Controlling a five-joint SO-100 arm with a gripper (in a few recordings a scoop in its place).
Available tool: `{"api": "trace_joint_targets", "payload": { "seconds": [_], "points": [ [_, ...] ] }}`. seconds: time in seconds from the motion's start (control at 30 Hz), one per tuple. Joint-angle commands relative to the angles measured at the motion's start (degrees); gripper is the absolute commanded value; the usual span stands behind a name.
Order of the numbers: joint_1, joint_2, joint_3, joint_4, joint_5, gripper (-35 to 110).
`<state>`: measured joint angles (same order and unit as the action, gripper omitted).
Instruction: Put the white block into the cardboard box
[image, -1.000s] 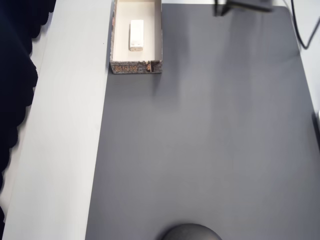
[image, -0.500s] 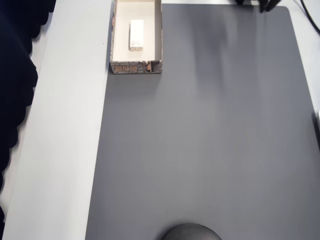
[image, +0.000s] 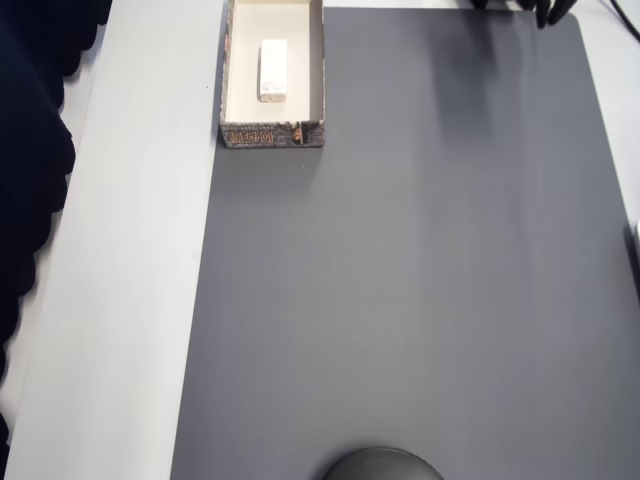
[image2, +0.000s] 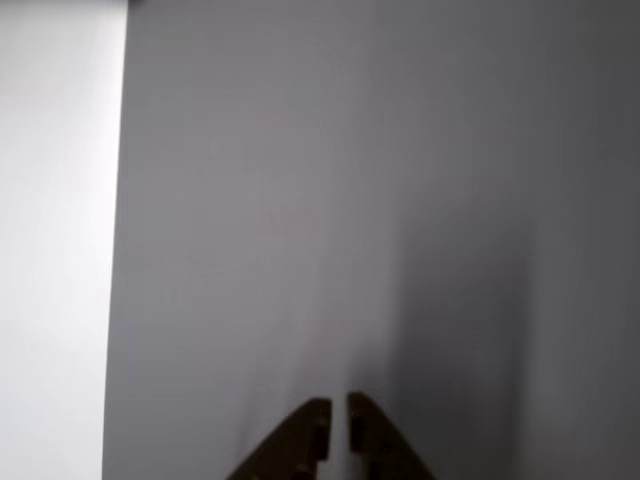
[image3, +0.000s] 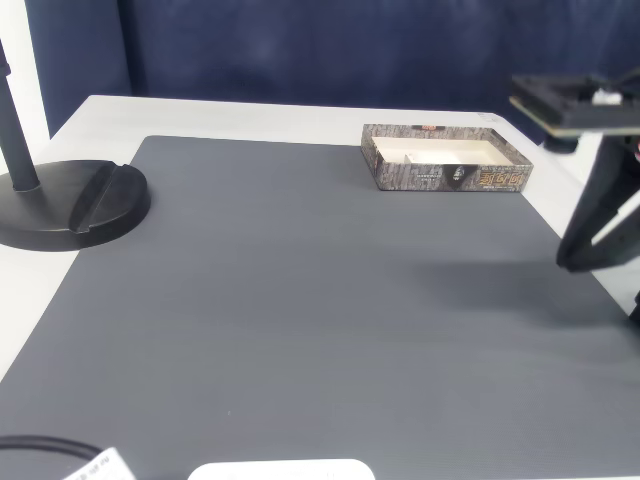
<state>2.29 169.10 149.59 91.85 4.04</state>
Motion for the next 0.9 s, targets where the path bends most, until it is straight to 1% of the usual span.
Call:
{"api": "trace_joint_targets", "payload": {
  "seconds": [0.0, 0.37, 0.6, 0.73, 0.87],
  "points": [
    [-2.81, 5.45, 4.83, -2.72, -2.37, -2],
    [-4.13, 14.24, 14.24, -9.32, -4.83, -2],
    [-3.34, 17.31, 17.58, -11.69, -4.31, -2],
    [-3.08, 21.36, 21.27, -12.92, -2.90, -2],
    [-2.02, 21.36, 22.24, -13.97, -1.05, -2]
  ]
}}
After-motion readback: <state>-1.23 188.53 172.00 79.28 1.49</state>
